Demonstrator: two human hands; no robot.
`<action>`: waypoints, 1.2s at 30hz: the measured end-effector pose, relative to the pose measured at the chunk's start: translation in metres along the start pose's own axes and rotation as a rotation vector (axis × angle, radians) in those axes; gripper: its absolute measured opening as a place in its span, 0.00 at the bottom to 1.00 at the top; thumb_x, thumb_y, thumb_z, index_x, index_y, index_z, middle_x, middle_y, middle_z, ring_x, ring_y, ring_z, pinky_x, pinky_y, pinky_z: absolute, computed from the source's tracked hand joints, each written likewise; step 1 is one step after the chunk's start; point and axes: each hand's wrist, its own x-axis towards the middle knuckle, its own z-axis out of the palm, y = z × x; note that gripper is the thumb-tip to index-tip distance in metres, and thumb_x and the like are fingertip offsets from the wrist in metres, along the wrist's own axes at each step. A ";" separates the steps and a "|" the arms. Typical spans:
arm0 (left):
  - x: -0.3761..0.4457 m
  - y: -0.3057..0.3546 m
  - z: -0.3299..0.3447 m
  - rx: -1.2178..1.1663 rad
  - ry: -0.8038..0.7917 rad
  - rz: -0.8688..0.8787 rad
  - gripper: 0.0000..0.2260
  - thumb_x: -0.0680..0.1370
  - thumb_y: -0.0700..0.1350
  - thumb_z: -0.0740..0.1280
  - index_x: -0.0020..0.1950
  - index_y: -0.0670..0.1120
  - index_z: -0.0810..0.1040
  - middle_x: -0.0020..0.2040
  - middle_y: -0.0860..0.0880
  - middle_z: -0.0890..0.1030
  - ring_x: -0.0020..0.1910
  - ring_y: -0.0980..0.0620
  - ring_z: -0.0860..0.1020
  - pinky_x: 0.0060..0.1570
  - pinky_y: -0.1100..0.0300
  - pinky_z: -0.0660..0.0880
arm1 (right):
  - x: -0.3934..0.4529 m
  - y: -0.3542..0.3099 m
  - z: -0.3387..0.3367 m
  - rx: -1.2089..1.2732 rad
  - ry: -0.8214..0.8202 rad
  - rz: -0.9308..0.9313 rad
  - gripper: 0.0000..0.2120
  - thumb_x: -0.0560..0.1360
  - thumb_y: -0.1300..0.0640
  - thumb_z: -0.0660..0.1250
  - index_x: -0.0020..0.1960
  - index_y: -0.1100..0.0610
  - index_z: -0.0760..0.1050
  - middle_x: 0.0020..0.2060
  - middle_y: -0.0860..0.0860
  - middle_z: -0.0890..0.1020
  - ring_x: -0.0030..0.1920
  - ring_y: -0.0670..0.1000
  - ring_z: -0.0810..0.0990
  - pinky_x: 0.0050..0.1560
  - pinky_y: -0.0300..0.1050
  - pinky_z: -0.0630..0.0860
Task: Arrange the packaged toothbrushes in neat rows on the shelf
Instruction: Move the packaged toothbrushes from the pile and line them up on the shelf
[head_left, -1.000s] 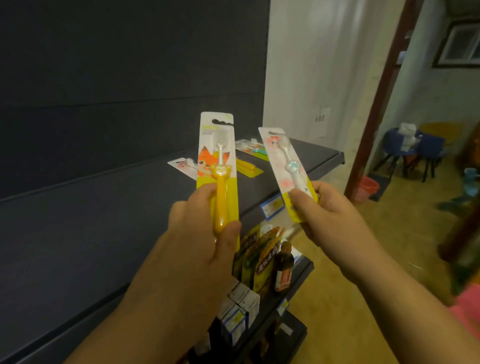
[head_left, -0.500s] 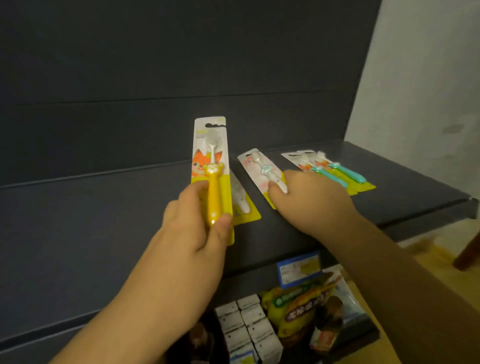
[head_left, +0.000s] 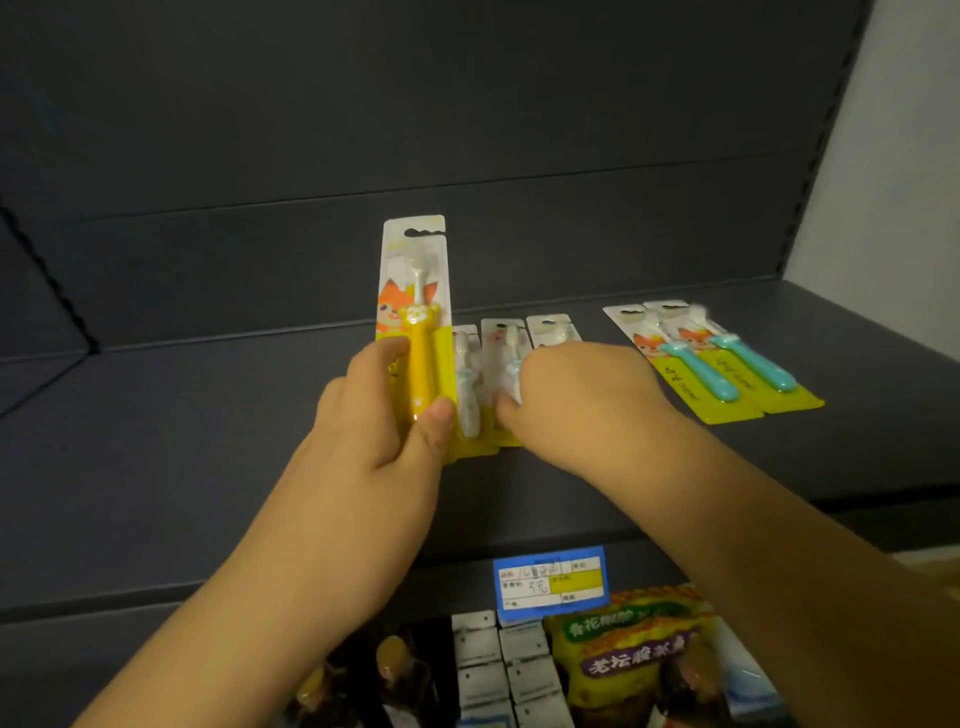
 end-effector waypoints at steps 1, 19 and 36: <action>0.001 0.001 0.002 0.003 0.008 -0.008 0.19 0.76 0.60 0.58 0.66 0.69 0.59 0.54 0.61 0.70 0.53 0.58 0.74 0.49 0.55 0.68 | 0.001 0.000 -0.001 -0.001 -0.016 -0.004 0.13 0.80 0.47 0.55 0.41 0.52 0.71 0.32 0.50 0.68 0.36 0.54 0.71 0.35 0.44 0.62; 0.038 0.082 0.078 0.527 -0.199 0.111 0.21 0.80 0.61 0.53 0.68 0.51 0.65 0.64 0.47 0.72 0.60 0.44 0.73 0.56 0.50 0.71 | -0.057 0.100 -0.012 0.040 0.160 0.084 0.17 0.81 0.42 0.52 0.51 0.51 0.76 0.34 0.48 0.73 0.35 0.50 0.72 0.34 0.45 0.65; 0.076 0.091 0.141 0.990 -0.146 0.376 0.27 0.76 0.67 0.48 0.60 0.51 0.74 0.59 0.49 0.76 0.59 0.47 0.72 0.58 0.49 0.65 | -0.051 0.159 0.015 0.154 0.285 0.017 0.16 0.77 0.45 0.61 0.59 0.50 0.80 0.50 0.48 0.75 0.51 0.49 0.73 0.50 0.47 0.70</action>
